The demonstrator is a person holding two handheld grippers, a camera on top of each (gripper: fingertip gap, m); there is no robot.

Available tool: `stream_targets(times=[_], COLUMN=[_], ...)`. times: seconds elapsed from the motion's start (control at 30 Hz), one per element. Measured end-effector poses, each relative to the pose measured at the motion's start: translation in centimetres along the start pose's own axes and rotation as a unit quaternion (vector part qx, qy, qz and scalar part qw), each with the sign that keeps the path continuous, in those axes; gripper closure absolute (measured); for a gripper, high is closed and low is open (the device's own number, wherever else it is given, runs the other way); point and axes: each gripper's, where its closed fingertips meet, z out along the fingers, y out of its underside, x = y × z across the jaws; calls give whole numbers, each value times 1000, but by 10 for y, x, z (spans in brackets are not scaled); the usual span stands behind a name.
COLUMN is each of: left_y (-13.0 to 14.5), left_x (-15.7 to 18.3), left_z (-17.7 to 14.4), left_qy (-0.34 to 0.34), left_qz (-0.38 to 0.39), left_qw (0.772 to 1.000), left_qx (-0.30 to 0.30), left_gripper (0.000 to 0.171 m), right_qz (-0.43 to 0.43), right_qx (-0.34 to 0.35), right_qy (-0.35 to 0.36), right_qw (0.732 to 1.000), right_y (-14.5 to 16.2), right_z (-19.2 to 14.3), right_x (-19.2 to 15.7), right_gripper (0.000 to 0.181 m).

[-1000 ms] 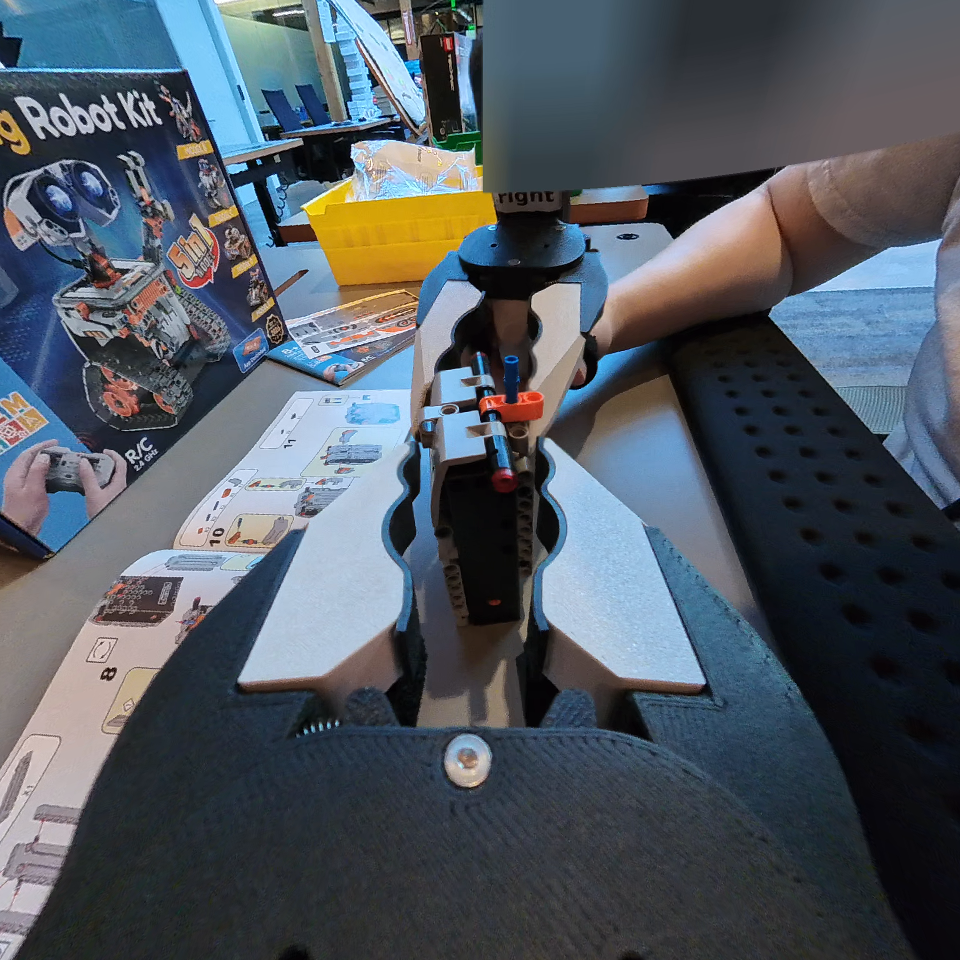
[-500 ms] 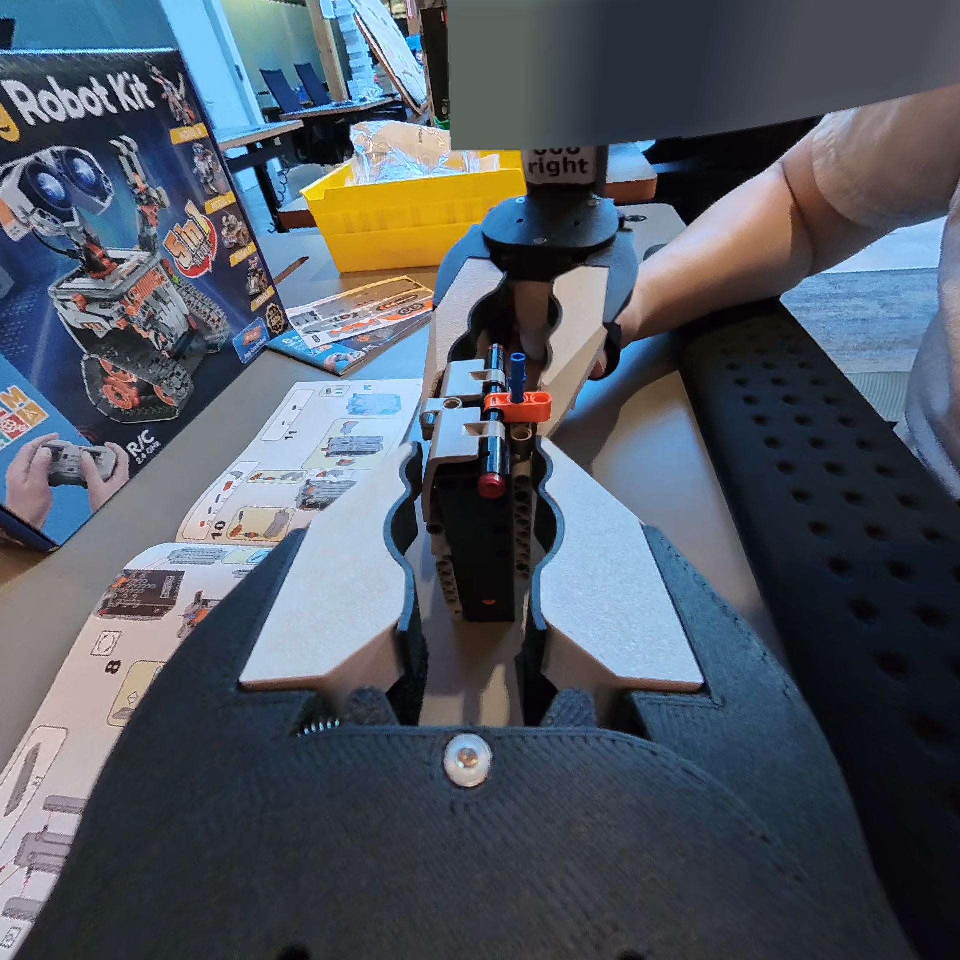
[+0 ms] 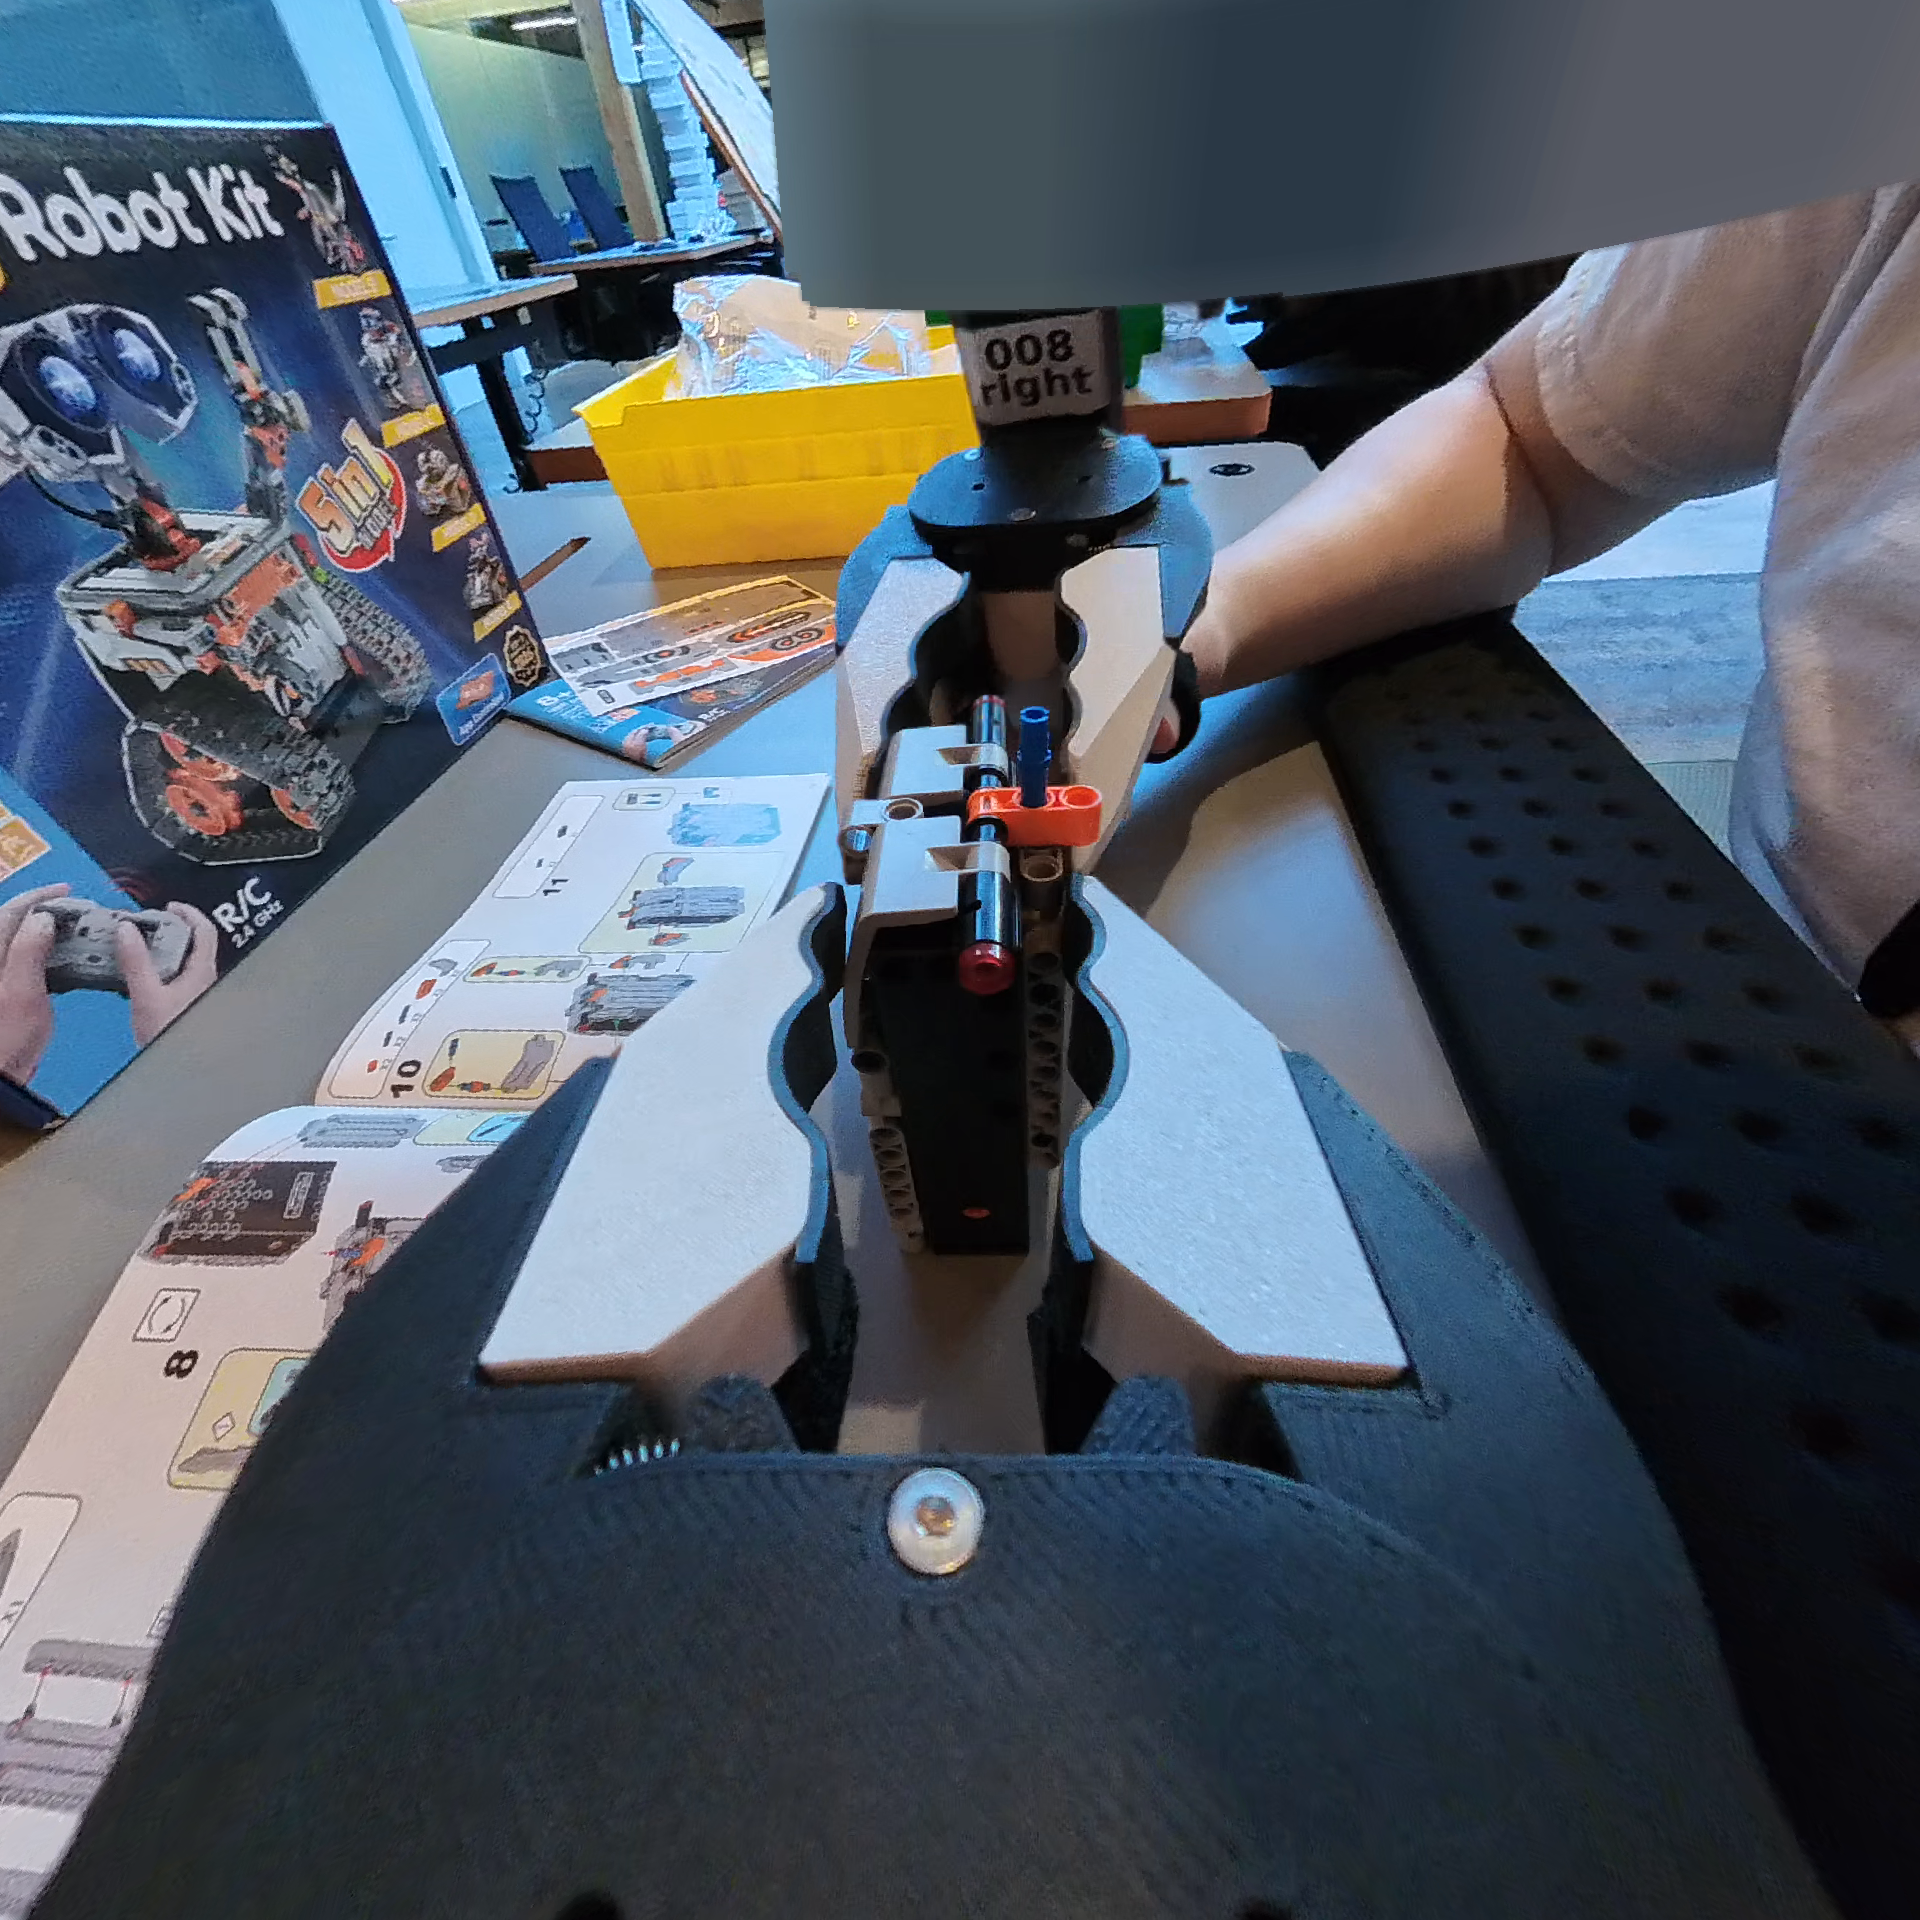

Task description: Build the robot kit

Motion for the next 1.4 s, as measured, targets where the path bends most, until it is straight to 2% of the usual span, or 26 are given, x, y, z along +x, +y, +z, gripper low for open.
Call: stream_targets(times=[0.3, 0.37, 0.47, 0.53, 0.63, 0.83, 1.1, 1.2, 1.27, 1.4], left_y=[1, 2, 15, 19, 31, 56, 58, 59, 59, 60], left_x=[2, 1, -2, -2, -3, 7, 6, -1, -5, 2], left_z=[1, 1, -1, -4, -5, 4, 8, 2, 0, -3], left_qy=[5, 14, 26, 32, 31, 41, 49, 34, 22, 49], left_qz=[-8, -31, -73, -75, -77, -68, -87, -79, -72, -59], left_qw=[1000, 999, 996, 996, 993, 984, 984, 984, 985, 985], left_qx=[-7, 1, -38, -47, -84, -159, -147, -153, -155, -155], left_gripper=[132, 131, 110, 111, 115, 116, 127, 128, 129, 129], right_qz=[-19, 20, 53, 52, 48, 36, 20, 16, 11, -26], right_qx=[-27, -20, -4, -30, -18, -41, -53, -36, -56, -77], right_qy=[-3, -12, 0, 10, -22, -20, -40, -23, -17, -15], right_qw=[999, 1000, 999, 998, 998, 998, 998, 999, 998, 997], right_y=[5, 5, 10, 21, 18, 22, 24, 20, 27, 31], right_z=[2, 3, -1, -2, -5, -4, -12, -8, -3, 7], right_x=[0, 1, 10, 17, 10, 7, 3, 8, 9, 4], right_gripper=[141, 140, 138, 126, 133, 153, 170, 147, 136, 130])
